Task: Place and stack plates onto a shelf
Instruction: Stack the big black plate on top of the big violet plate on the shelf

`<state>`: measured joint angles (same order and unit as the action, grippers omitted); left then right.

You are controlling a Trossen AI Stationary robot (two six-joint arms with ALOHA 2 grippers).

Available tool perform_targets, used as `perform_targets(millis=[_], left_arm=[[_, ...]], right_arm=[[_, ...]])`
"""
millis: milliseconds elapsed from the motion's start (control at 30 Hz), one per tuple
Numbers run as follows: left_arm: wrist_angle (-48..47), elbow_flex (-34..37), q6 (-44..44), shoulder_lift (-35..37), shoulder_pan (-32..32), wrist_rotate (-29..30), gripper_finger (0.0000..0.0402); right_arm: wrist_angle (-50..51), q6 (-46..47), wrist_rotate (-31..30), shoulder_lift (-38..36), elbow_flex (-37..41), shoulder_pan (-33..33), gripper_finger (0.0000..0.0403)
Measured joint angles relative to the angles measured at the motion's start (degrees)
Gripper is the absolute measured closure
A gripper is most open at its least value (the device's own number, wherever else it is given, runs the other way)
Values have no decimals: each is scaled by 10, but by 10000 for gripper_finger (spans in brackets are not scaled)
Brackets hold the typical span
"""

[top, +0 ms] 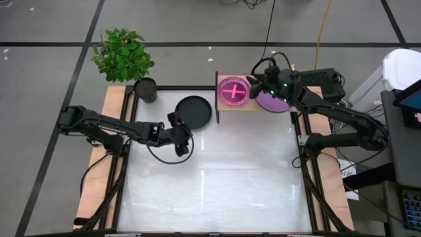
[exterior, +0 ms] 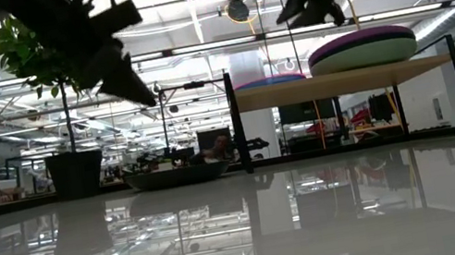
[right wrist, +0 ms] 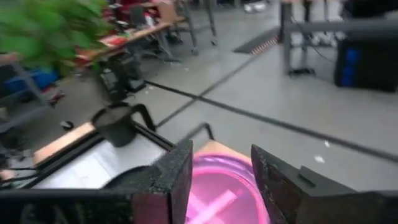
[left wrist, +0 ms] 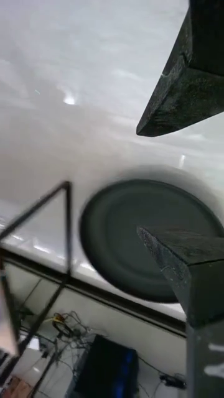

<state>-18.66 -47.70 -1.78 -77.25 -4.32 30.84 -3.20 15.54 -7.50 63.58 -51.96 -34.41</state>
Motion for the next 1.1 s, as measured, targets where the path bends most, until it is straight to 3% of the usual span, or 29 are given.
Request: perform_targets(millis=[133, 333, 500, 700, 867, 1100], left_arm=[[32, 40, -24, 0, 17, -36, 151], [130, 107, -77, -6, 52, -125, 151], [164, 126, -118, -35, 75, -128, 157], [203, 126, -143, -89, 93, -120, 202], [208, 110, -170, -120, 106, -91, 231], [192, 83, -199, -177, 136, -105, 254]], right_arm=[[6, -38, 2, -41, 0, 47, 256], [37, -100, 3, -71, 10, 170, 259], [27, -142, 2, -77, 64, 269, 259], [-26, -152, 0, -79, 131, 347, 259], [-25, -154, 0, -79, 166, 388, 259], [-20, -178, -2, -79, 191, 413, 259]])
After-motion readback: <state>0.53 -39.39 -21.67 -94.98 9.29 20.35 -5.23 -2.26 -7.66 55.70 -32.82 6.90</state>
